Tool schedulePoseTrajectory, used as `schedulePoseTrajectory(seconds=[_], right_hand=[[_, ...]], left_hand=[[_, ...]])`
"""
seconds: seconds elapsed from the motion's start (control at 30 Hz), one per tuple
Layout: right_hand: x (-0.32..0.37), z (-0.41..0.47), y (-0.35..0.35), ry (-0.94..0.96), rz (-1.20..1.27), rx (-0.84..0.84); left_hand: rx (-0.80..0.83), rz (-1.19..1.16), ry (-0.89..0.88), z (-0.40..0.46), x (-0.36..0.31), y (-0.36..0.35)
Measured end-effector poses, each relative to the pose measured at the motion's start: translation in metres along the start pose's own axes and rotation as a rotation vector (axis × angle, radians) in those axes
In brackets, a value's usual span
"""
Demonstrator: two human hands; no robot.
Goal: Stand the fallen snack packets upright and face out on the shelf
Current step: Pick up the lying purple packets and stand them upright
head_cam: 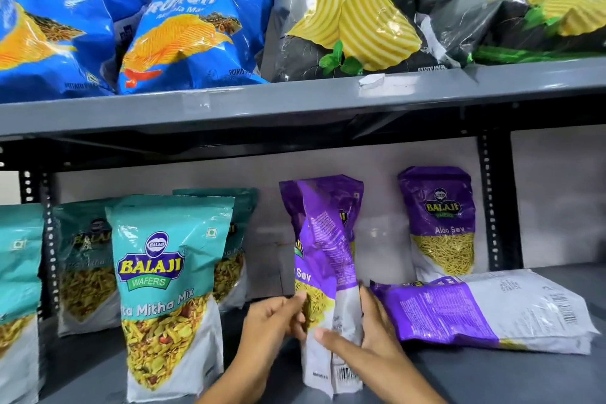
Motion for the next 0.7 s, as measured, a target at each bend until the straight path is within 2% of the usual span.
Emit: schedulePoseTrajectory(seconds=[0.07,0.13,0.3,0.4,0.43,0.57,0.7], right_hand=[[0.006,0.0,0.004,0.066,-0.101,-0.115],[0.008,0.003,0.006,0.102,-0.108,-0.168],[0.002,0.025,0.022,0.074,0.01,-0.087],[0.013,0.015,0.036,0.19,-0.09,-0.186],[0.019,0.008,0.036,0.217,-0.127,-0.187],[0.034,-0.003,0.017,0.281,-0.466,-0.007],[0.02,0.018,0.028,0.198,-0.494,0.007]], left_hand=[[-0.026,-0.046,-0.025,0.003,0.001,-0.001],[-0.054,-0.083,0.027,0.01,0.005,0.0],[0.175,-0.009,0.244,0.014,0.01,-0.002],[0.275,0.053,0.281,0.016,0.011,-0.002],[0.299,0.061,0.276,0.016,0.012,-0.003],[0.355,0.113,0.205,0.012,0.011,-0.01],[0.329,0.119,0.086,0.007,0.01,-0.002]])
Point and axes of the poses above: each hand's wrist, its own z-axis towards the middle knuckle, its own y-axis out of the back of the hand, x = y × z, the point moved 5 cm from there along z, towards the middle knuckle, and after that the axes turned 5 degrees about -x, right-handed, at the moved point
